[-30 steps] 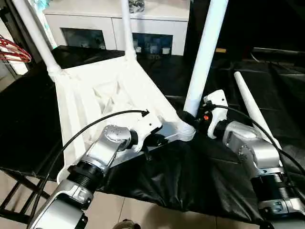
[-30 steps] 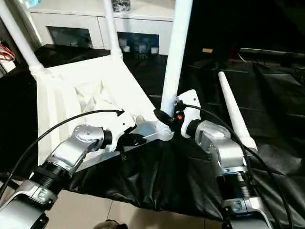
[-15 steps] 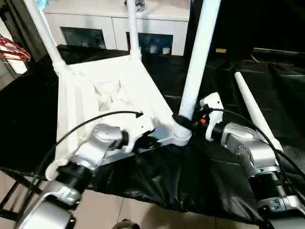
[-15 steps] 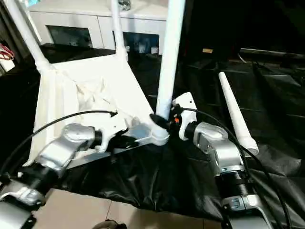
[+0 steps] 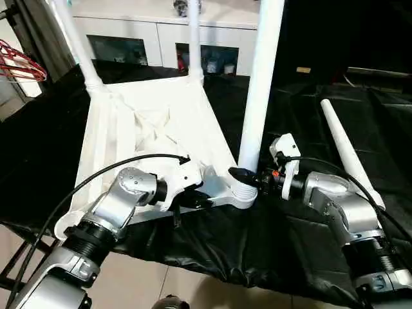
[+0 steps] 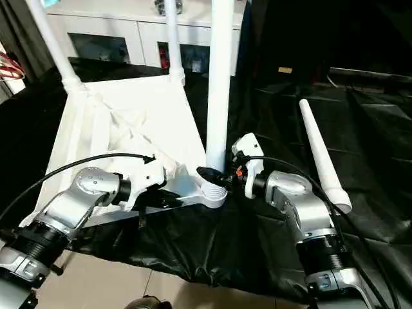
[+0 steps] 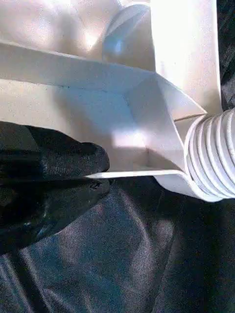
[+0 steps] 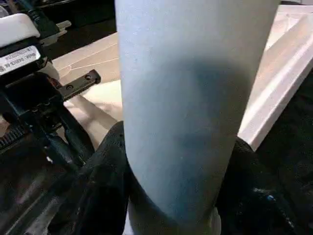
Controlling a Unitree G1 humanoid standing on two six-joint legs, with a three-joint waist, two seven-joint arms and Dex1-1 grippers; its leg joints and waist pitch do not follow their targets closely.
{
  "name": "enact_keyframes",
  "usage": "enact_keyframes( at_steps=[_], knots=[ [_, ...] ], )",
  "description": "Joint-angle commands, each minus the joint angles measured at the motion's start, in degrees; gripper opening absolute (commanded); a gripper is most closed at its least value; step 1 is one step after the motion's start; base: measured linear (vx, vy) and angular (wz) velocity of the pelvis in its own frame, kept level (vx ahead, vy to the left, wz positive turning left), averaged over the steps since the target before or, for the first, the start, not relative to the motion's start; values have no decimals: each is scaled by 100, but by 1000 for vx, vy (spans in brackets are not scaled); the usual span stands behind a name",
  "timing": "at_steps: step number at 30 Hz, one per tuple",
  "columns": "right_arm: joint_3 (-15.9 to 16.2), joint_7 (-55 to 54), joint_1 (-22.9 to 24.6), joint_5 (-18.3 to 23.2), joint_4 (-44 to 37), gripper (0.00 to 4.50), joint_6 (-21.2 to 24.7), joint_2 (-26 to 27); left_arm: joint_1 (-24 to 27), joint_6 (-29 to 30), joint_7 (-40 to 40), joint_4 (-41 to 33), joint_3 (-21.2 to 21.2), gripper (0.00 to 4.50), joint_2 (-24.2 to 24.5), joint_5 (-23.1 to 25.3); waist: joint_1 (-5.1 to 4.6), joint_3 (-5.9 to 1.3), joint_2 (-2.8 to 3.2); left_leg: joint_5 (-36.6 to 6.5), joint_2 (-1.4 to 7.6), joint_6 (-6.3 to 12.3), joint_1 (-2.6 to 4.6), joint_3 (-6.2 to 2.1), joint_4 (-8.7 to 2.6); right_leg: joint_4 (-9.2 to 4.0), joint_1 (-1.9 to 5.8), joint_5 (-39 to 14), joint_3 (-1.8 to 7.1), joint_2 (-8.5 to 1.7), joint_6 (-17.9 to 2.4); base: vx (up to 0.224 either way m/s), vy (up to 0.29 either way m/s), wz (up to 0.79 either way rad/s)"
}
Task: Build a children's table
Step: Insert table leg to table base
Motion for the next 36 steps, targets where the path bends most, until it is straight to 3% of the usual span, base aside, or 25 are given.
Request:
enact_keyframes(
  at_steps=[1, 4, 6, 12, 20, 23, 24, 26, 29, 36],
  knots=[
    [30, -55, 139, -138, 136, 190, 32, -59, 44, -137, -312, -144, -197, 0, -11, 71, -25, -399, -49, -1029, 653, 140, 188, -304, -428, -407, 199, -527, 415, -672, -1307, 0, 0, 0],
    [-146, -165, 239, -35, 140, 190, -46, 23, 40, -126, -223, -110, -184, 0, -27, 92, -15, -396, -22, -1073, 654, 124, 189, -308, -426, -411, 196, -541, 419, -681, -1307, 0, 0, 0],
    [-178, -183, 254, -13, 144, 190, -55, 36, 41, -122, -217, -110, -184, 0, -27, 91, -13, -402, -42, -1103, 657, 109, 190, -310, -430, -413, 201, -534, 418, -684, -1306, 0, 0, 0],
    [-683, -378, 603, 380, 119, 190, -277, 242, 46, -97, -190, -110, -185, 0, -30, 93, -5, -395, 4, -1296, 669, 36, 201, -319, -456, -431, 189, -581, 420, -682, -1305, 0, 0, 0],
    [-1046, -570, 984, 606, 16, 189, -658, 462, -3, -154, -158, 1, -158, 0, -43, 130, 5, -398, -2, -1320, 675, 15, 203, -326, -469, -429, 189, -586, 415, -688, -1293, 0, 0, 0],
    [-1098, -585, 1155, 615, -18, 189, -849, 515, -43, -182, -120, 70, -150, 0, -69, 150, 1, -386, -1, -1399, 669, -15, 205, -322, -475, -444, 183, -640, 420, -693, -1290, 0, 0, 0],
    [-1104, -598, 1247, 594, -48, 189, -958, 534, -67, -195, -90, 107, -145, 0, -88, 162, 4, -383, 86, -1541, 673, -70, 220, -321, -478, -480, 162, -694, 428, -690, -1241, 0, 0, 0],
    [-1083, -615, 1338, 557, -97, 189, -1066, 539, -87, -211, -60, 141, -139, 0, -105, 177, 10, -388, 47, -1579, 677, -92, 218, -337, -492, -457, 186, -636, 422, -689, -1260, 0, 0, 0],
    [-940, -742, 1586, 317, -461, 189, -1328, 506, -108, -243, -18, 201, -135, 0, -124, 204, 16, -381, 54, -1579, 676, -67, 209, -338, -496, -473, 182, -751, 426, -698, -1206, 0, 0, 0],
    [-684, -825, 1569, 93, -732, 189, -1262, 378, -138, -289, -21, 276, -134, 0, -130, 229, 0, -363, 50, -1706, 677, -111, 210, -350, -513, -516, 174, -1110, 438, -702, -1104, 0, 0, 0]
  ],
)
